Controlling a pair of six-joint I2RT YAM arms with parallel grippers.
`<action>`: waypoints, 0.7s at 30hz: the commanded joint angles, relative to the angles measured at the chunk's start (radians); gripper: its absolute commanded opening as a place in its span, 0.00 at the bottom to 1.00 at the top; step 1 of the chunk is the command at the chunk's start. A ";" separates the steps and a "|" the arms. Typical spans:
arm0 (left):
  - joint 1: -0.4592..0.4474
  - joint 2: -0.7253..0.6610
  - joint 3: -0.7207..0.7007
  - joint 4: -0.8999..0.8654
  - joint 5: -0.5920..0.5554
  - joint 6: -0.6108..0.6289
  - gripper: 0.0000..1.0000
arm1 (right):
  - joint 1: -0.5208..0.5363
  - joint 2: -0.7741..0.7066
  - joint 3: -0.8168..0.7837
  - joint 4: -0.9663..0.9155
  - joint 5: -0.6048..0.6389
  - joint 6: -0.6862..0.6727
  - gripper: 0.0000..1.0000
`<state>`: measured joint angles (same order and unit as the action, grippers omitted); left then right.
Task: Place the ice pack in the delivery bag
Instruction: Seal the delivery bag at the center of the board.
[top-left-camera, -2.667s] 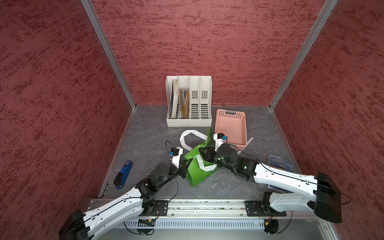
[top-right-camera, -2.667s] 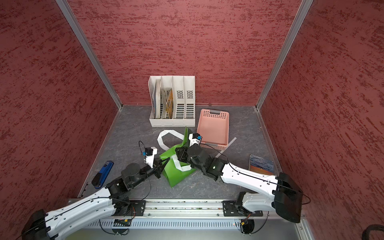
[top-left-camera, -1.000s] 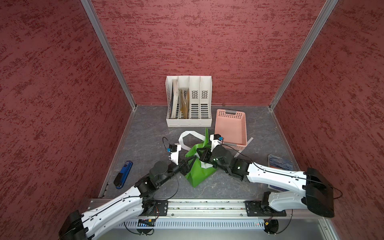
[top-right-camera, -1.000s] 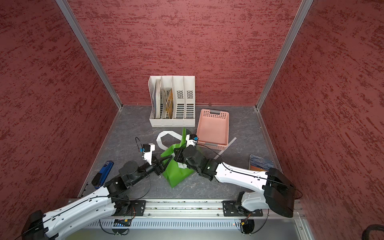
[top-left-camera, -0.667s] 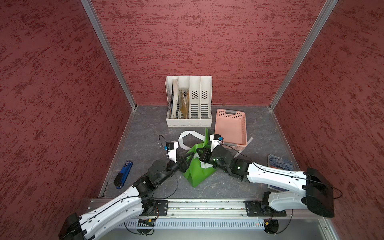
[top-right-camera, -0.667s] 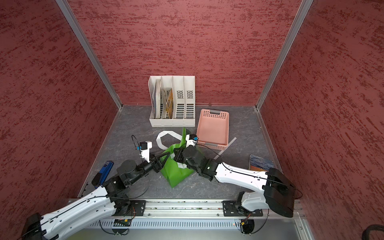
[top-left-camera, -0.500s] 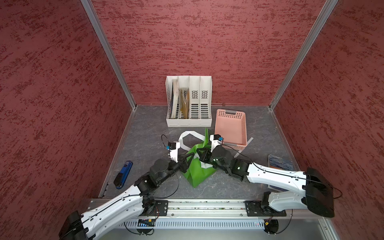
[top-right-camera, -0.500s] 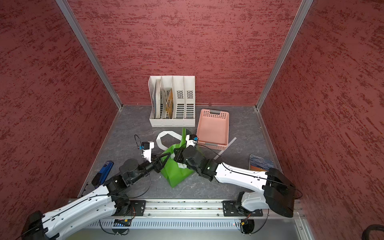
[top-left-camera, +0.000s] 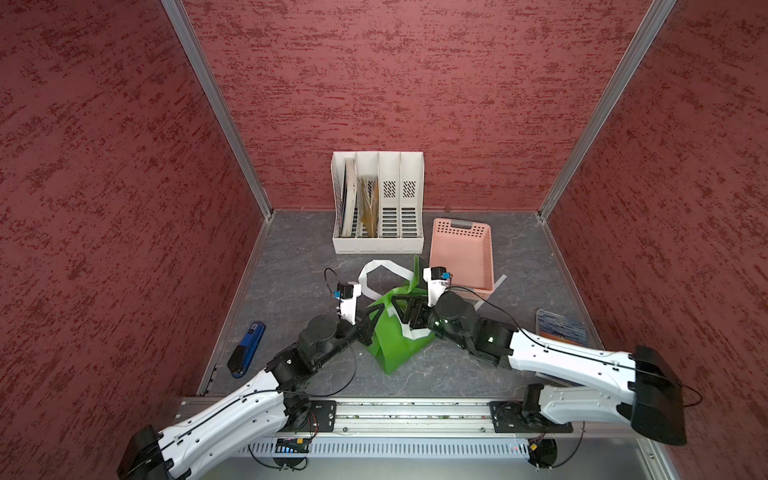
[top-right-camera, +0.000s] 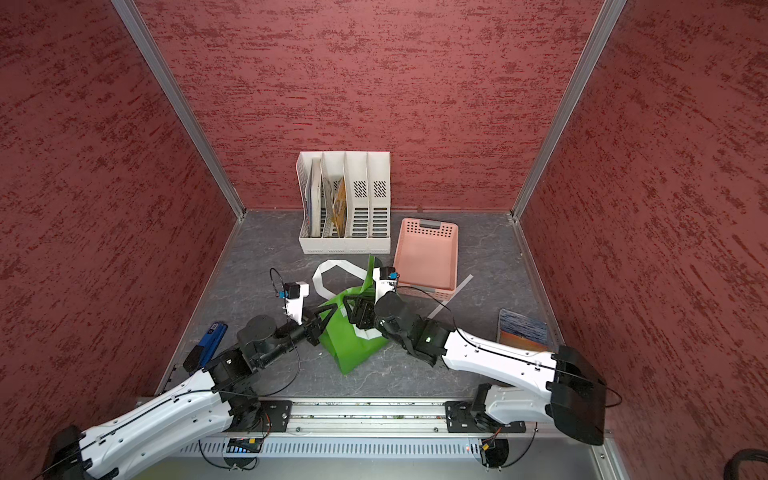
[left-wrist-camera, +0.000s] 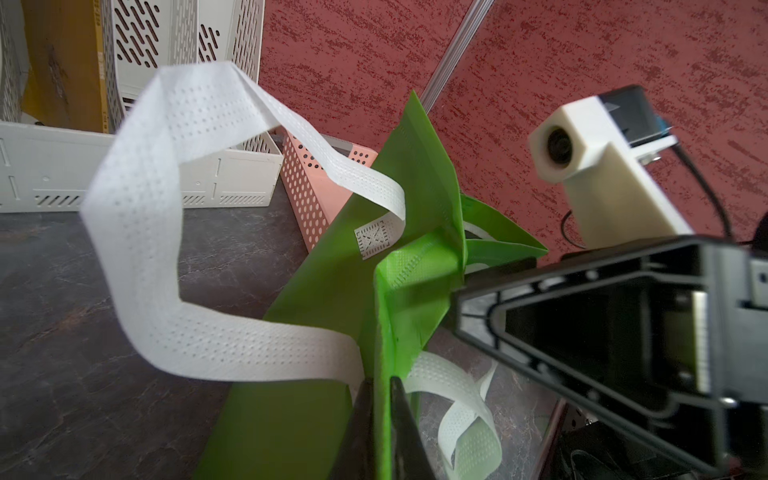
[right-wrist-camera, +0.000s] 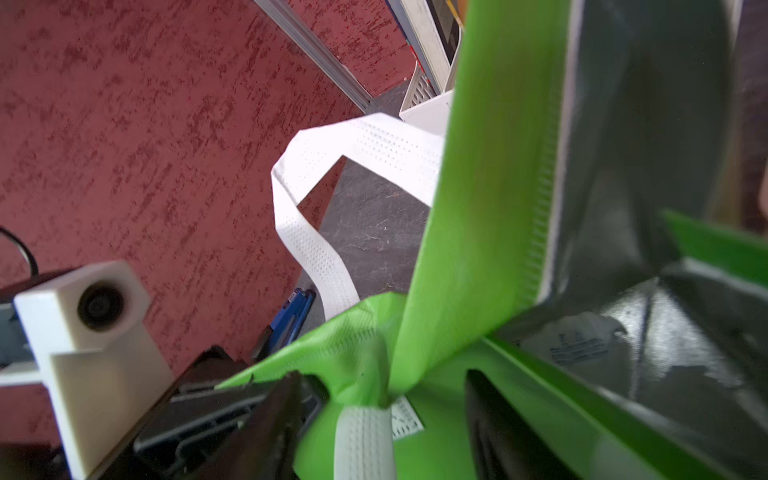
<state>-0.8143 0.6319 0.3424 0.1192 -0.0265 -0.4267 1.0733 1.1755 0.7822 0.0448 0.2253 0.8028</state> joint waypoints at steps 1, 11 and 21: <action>0.019 -0.012 0.027 -0.032 0.009 0.072 0.00 | -0.024 -0.139 0.022 -0.152 -0.006 -0.275 0.91; 0.188 -0.002 0.037 -0.016 0.156 0.119 0.00 | -0.308 -0.518 -0.143 -0.374 -0.226 -0.587 0.98; 0.282 0.070 0.073 0.013 0.355 0.113 0.00 | -0.399 -0.269 -0.141 -0.172 -0.465 -0.693 0.98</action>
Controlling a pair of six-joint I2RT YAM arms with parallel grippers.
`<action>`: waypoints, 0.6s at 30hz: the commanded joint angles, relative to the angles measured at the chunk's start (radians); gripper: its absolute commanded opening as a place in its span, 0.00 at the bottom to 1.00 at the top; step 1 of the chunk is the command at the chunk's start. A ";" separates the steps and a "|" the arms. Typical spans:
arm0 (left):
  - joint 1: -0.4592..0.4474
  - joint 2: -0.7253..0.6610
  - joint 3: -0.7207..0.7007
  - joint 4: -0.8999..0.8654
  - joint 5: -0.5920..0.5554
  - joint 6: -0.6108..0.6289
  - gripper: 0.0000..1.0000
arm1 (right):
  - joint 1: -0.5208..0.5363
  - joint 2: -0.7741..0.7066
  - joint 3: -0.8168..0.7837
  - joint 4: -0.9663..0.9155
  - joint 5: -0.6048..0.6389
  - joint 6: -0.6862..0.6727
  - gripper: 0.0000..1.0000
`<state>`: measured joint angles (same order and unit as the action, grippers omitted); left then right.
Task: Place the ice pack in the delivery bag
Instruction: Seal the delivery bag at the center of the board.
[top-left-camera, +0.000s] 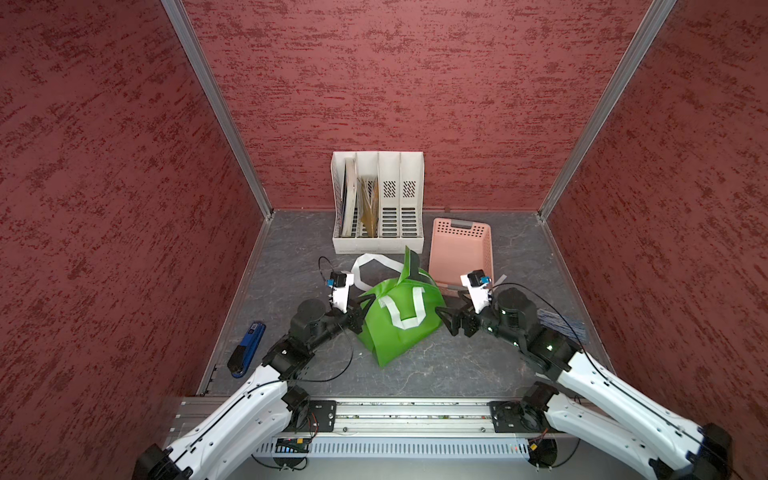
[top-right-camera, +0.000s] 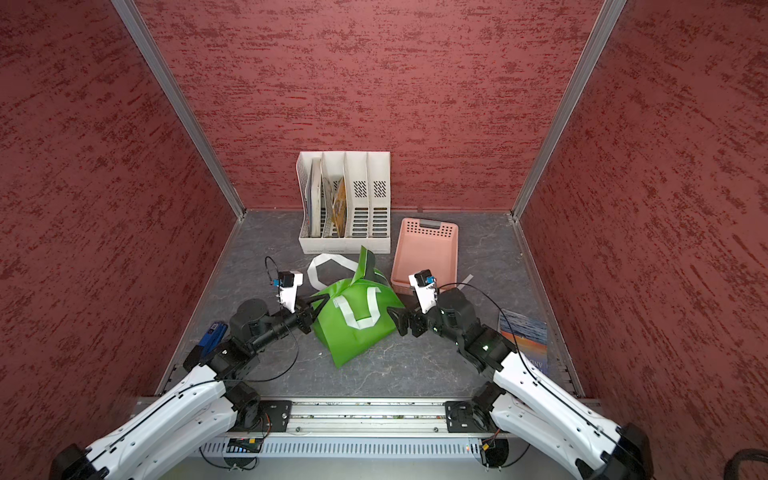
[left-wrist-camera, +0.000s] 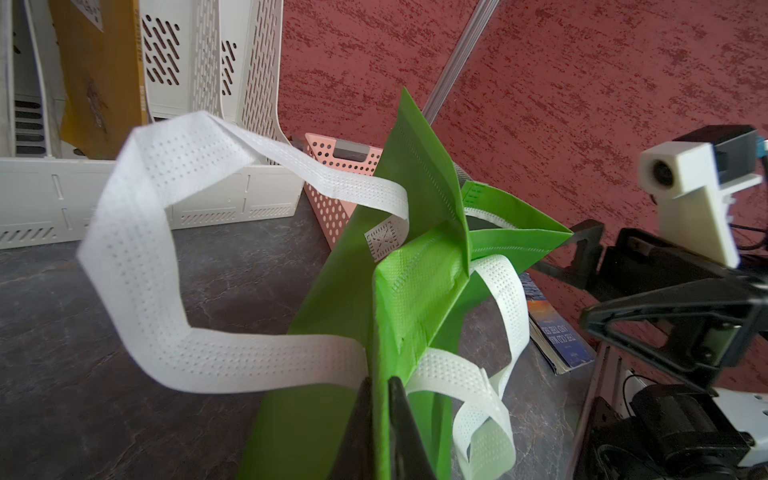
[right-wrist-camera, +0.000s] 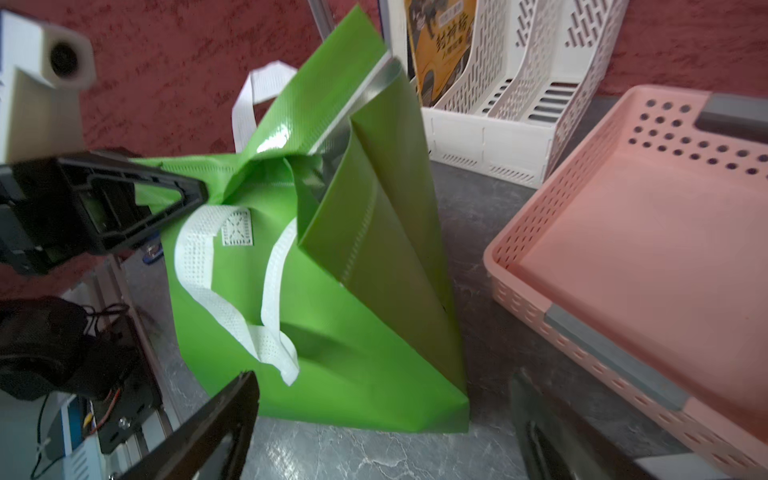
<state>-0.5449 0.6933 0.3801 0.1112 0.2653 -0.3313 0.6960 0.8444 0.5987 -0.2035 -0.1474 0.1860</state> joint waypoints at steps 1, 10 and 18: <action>0.013 0.012 0.039 0.019 0.074 0.023 0.00 | -0.031 0.088 0.048 0.105 -0.110 -0.086 0.97; 0.036 0.041 0.092 -0.026 0.128 0.058 0.00 | -0.096 0.336 0.180 0.243 -0.278 -0.150 0.76; 0.093 0.070 0.129 -0.032 0.091 0.076 0.00 | -0.098 0.387 0.225 0.212 -0.358 -0.155 0.00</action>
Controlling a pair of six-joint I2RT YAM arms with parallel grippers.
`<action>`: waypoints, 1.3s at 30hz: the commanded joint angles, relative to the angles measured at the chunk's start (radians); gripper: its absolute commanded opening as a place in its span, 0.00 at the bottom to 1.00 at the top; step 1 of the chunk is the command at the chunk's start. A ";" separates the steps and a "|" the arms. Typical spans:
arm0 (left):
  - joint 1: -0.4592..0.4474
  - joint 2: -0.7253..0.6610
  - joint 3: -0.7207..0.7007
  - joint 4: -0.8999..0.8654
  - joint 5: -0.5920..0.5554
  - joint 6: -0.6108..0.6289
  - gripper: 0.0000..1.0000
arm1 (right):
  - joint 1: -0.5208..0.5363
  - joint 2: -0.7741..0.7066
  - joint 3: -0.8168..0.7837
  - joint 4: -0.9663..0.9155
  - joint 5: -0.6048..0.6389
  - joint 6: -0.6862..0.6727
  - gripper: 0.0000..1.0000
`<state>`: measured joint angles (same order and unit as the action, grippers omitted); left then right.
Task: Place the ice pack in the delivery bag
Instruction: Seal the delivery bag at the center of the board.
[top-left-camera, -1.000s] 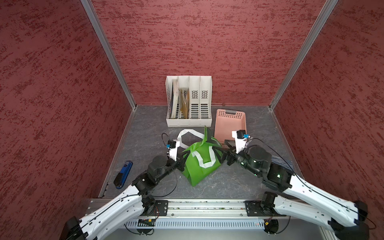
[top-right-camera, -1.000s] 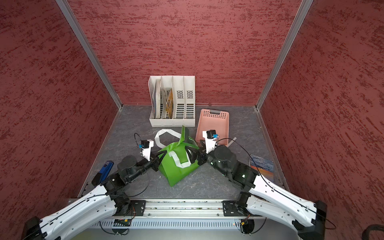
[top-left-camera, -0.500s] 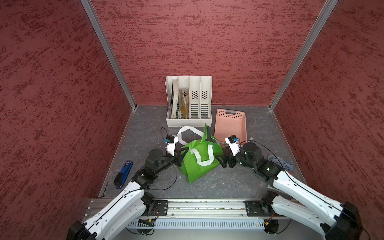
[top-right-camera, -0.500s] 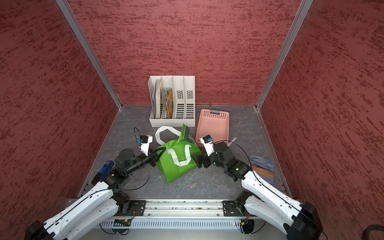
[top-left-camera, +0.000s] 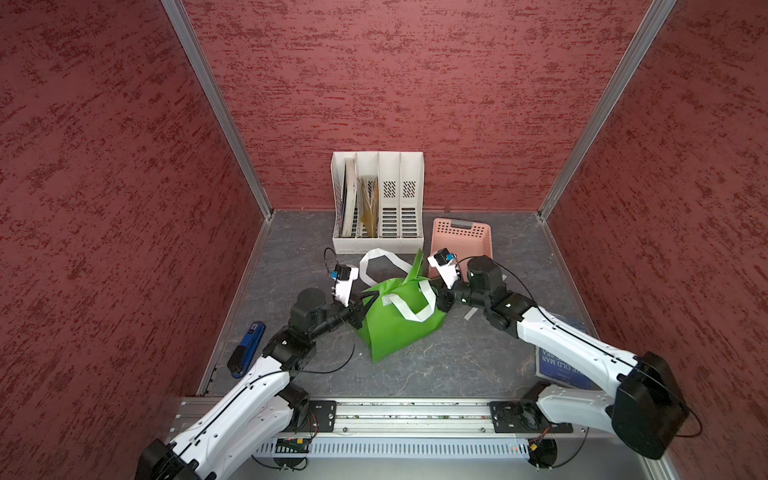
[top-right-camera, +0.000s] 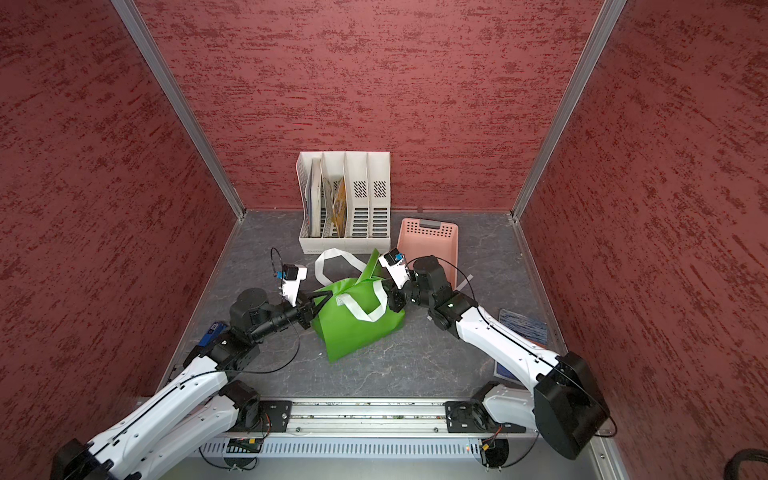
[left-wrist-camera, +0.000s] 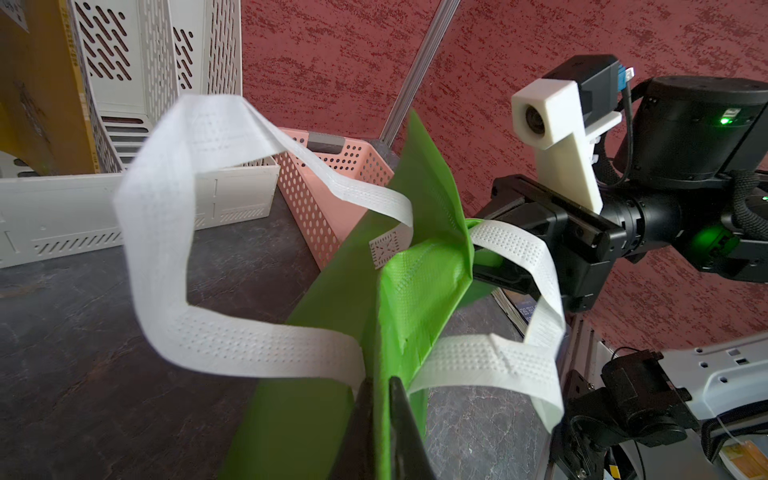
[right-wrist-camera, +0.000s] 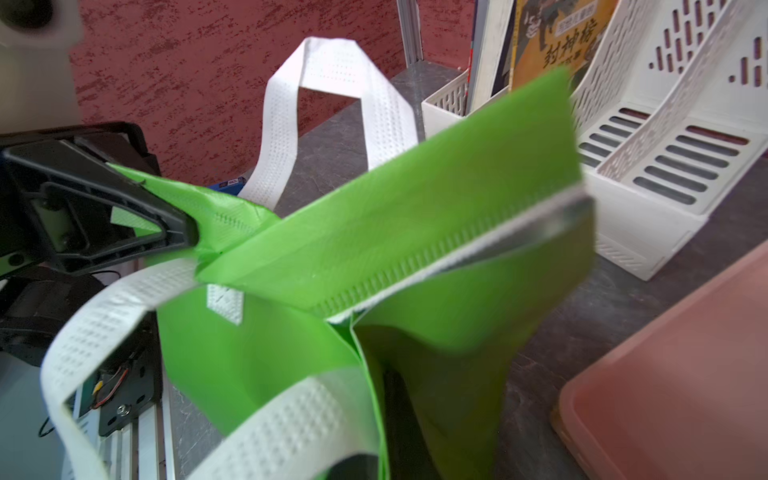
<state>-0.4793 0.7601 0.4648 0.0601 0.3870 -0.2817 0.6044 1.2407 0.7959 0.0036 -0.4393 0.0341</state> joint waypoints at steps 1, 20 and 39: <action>0.036 0.010 0.053 0.009 -0.059 0.031 0.00 | -0.007 -0.020 0.026 -0.002 -0.081 0.011 0.00; 0.077 0.097 0.103 -0.024 -0.093 0.065 0.04 | 0.040 -0.198 -0.271 0.101 0.170 0.147 0.55; 0.047 0.102 0.167 -0.139 -0.095 0.067 0.40 | -0.015 -0.004 -0.119 0.179 -0.001 0.047 0.00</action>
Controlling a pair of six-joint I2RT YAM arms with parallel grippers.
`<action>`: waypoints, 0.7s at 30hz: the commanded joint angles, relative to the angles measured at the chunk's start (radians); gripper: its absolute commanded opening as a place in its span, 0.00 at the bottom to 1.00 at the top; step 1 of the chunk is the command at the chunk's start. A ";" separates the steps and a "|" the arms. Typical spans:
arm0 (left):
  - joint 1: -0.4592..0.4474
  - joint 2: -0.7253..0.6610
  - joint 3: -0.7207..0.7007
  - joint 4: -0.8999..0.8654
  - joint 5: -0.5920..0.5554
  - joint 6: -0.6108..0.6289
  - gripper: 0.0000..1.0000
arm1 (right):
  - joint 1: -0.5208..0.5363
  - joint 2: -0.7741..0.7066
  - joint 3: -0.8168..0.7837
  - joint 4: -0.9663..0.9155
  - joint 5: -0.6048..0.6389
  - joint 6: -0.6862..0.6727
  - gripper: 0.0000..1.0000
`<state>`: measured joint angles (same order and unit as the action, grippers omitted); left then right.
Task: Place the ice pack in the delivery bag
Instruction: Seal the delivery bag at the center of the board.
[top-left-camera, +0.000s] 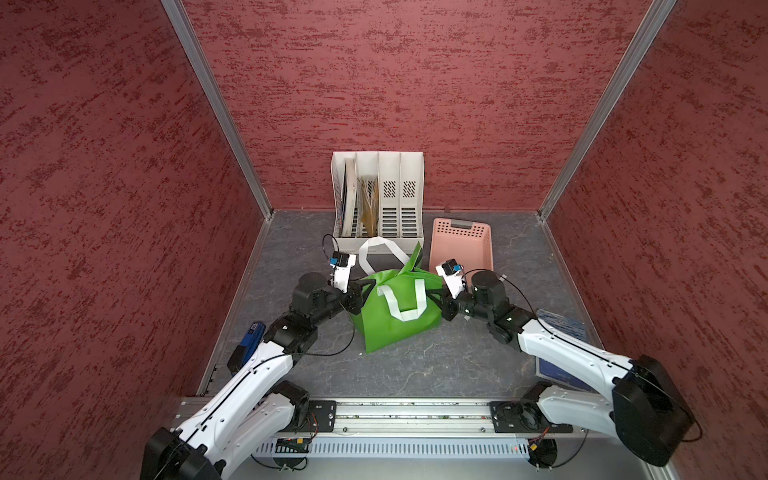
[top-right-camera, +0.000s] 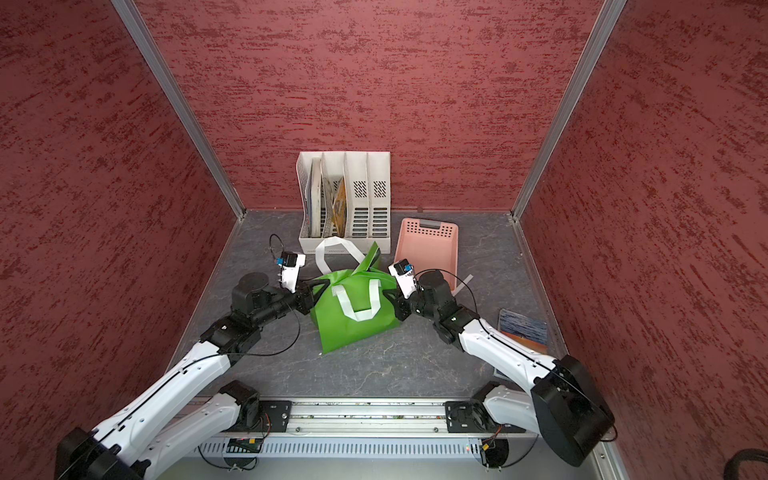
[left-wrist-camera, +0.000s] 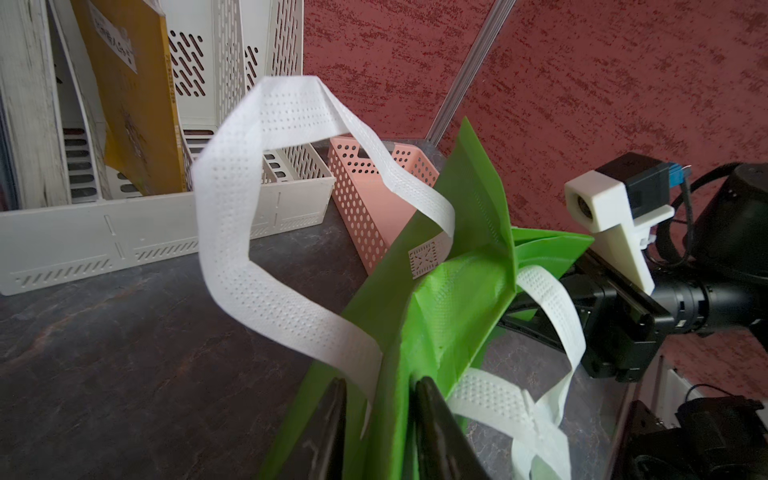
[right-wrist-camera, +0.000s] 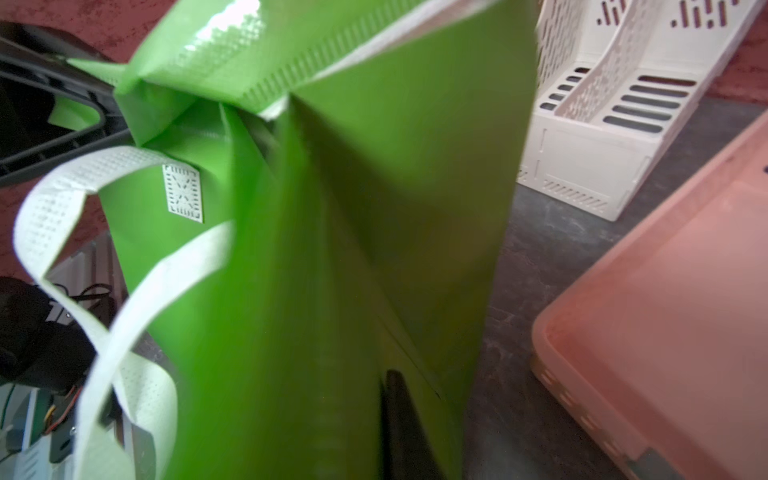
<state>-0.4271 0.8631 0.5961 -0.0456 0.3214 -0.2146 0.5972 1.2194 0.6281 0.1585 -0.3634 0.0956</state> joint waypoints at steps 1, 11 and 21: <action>-0.005 -0.002 0.047 -0.052 -0.043 0.000 0.45 | -0.007 0.024 0.055 0.016 -0.098 -0.005 0.00; -0.007 -0.041 0.166 -0.209 -0.187 0.006 0.85 | -0.008 -0.031 -0.017 0.025 -0.104 0.031 0.00; -0.125 0.054 0.504 -0.456 -0.163 0.196 0.91 | 0.002 -0.067 0.003 -0.019 -0.103 0.049 0.00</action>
<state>-0.5026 0.8726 1.0214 -0.3981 0.1558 -0.1295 0.5938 1.1851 0.6197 0.1249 -0.4496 0.1253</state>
